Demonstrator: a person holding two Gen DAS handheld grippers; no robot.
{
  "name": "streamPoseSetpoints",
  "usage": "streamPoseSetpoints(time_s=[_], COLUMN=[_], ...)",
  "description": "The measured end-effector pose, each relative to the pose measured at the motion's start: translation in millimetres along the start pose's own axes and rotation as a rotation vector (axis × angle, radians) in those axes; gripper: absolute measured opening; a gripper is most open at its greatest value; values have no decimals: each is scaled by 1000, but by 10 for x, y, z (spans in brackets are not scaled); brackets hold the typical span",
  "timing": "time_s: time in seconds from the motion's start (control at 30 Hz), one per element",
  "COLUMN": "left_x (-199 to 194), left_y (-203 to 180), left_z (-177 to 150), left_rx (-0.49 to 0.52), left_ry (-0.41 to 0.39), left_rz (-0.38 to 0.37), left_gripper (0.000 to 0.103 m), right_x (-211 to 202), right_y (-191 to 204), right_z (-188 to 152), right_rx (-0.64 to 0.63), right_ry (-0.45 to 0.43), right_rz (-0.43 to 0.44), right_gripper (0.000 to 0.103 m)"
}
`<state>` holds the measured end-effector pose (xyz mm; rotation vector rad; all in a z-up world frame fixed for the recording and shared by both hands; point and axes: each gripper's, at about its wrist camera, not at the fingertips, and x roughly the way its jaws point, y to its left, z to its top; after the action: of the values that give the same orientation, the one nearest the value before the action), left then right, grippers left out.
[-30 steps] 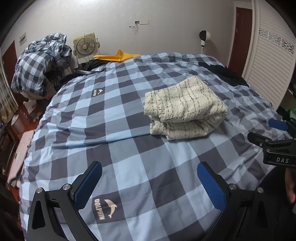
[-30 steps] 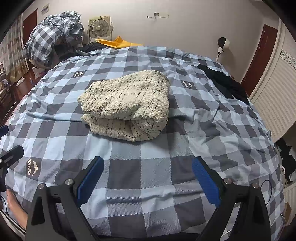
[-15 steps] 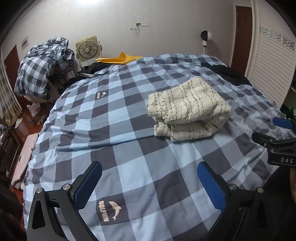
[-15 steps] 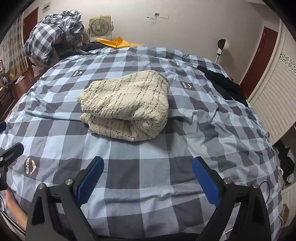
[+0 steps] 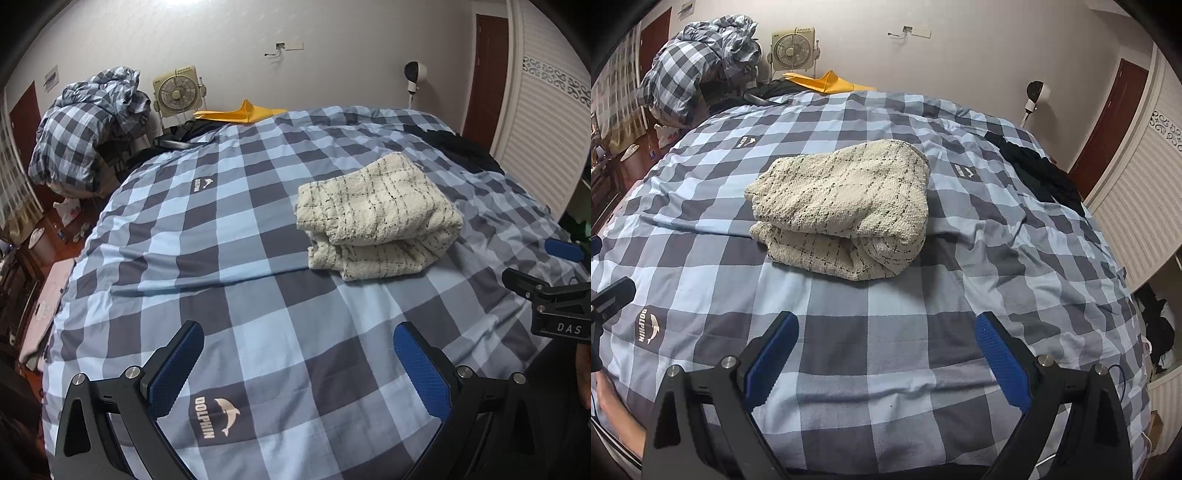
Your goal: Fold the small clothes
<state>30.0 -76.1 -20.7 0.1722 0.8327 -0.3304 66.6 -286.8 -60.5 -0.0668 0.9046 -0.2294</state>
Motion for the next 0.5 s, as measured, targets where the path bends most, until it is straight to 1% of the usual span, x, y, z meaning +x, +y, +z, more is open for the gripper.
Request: streamPoseSetpoints(time_s=[0.1, 0.2, 0.27, 0.5], left_x=[5, -5, -3, -1], left_y=[5, -29, -55, -92], left_z=[-2, -17, -24, -31], left_rx=[0, 21, 36, 48], left_ry=[3, -15, -22, -30], left_rz=[2, 47, 62, 73], left_gripper=[103, 103, 103, 103], right_x=[-1, 2, 2, 21], right_y=[8, 10, 7, -16], right_z=[3, 8, 7, -2], right_rx=[1, -1, -1, -9], right_ry=[-1, -1, -2, 3], right_rz=[1, 2, -1, 0], right_gripper=[95, 95, 95, 95])
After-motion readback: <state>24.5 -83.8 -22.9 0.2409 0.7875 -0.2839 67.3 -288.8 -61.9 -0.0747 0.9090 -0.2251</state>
